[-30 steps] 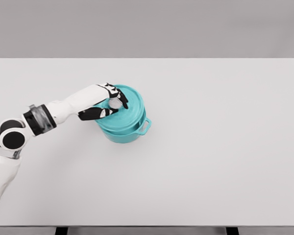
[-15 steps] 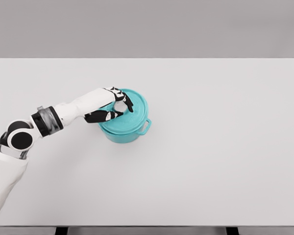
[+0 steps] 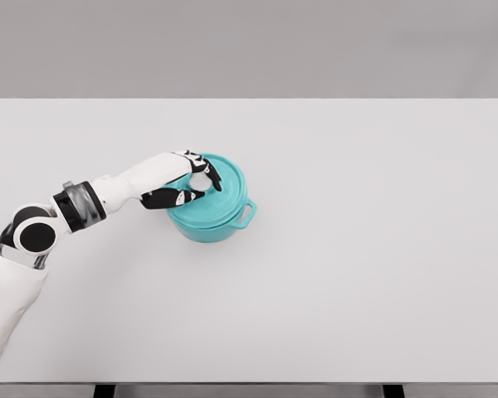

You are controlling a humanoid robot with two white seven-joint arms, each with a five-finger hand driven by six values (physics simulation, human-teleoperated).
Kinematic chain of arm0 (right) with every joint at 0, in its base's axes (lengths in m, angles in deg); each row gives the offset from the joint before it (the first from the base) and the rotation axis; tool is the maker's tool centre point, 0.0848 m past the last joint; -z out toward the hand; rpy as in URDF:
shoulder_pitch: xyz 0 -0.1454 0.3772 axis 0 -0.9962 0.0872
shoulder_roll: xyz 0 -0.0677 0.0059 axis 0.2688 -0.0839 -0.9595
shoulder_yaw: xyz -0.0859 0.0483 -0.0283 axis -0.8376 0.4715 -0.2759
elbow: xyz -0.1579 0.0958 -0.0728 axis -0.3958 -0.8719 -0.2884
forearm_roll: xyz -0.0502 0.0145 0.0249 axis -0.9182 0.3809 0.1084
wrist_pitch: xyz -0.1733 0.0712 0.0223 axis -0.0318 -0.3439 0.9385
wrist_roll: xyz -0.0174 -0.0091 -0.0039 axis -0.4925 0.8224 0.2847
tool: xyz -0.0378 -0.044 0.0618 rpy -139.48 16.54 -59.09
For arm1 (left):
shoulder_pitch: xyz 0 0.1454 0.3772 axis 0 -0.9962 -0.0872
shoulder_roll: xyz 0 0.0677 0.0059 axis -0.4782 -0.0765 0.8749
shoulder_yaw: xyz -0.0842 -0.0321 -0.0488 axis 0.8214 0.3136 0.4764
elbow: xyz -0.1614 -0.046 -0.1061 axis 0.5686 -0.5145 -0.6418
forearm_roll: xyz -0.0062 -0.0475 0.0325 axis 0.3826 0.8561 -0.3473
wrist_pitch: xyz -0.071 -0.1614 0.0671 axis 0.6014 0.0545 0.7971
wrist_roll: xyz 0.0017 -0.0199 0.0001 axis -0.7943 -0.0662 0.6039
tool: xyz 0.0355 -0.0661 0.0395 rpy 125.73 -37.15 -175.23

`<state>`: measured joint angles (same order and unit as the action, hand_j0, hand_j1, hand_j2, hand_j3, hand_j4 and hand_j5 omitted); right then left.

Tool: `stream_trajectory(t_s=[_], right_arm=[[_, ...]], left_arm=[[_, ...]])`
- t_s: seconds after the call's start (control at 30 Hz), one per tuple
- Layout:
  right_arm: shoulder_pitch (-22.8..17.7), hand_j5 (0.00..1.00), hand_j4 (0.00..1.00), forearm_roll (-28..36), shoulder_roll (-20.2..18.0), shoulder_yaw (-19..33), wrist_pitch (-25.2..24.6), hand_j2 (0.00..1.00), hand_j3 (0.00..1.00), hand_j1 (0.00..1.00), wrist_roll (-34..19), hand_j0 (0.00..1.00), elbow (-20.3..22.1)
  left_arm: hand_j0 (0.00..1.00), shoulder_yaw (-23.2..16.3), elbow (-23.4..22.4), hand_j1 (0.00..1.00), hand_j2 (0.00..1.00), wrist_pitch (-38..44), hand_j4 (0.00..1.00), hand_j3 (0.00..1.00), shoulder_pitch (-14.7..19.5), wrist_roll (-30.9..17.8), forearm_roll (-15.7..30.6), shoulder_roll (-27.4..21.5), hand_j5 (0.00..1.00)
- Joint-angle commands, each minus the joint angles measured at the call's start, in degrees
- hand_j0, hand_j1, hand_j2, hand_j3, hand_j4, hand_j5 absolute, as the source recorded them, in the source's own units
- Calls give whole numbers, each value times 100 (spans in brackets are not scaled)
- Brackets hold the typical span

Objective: Cover the pot with left arm

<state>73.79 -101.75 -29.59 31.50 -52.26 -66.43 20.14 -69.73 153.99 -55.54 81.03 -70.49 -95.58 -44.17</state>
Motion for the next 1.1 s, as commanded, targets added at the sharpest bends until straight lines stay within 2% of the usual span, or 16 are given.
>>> stream_trajectory(t_s=[0.0, 0.47, 0.77, 1.03, 1.07], right_arm=[[0, 100, 100, 0, 0, 0, 0, 100, 100, 100, -1, 100, 3], [0, 100, 100, 0, 0, 0, 0, 100, 100, 100, -1, 100, 3], [0, 100, 100, 0, 0, 0, 0, 100, 100, 100, -1, 100, 3], [0, 100, 100, 0, 0, 0, 0, 100, 100, 100, -1, 100, -5], [0, 100, 100, 0, 0, 0, 0, 100, 100, 100, -1, 100, 3]], left_arm=[[50, 2, -42, 50, 50, 11, 50, 50, 0, 1, 37, -2, 50], [51, -24, -51, 51, 51, 11, 51, 51, 9, 1, -42, 86, 51], [63, -24, -103, 63, 63, 3, 63, 63, 9, 1, -51, 86, 63], [63, -24, -95, 63, 63, 3, 63, 63, 9, 1, -51, 86, 63], [69, -15, -95, 69, 69, 3, 69, 69, 9, 1, -51, 86, 69]])
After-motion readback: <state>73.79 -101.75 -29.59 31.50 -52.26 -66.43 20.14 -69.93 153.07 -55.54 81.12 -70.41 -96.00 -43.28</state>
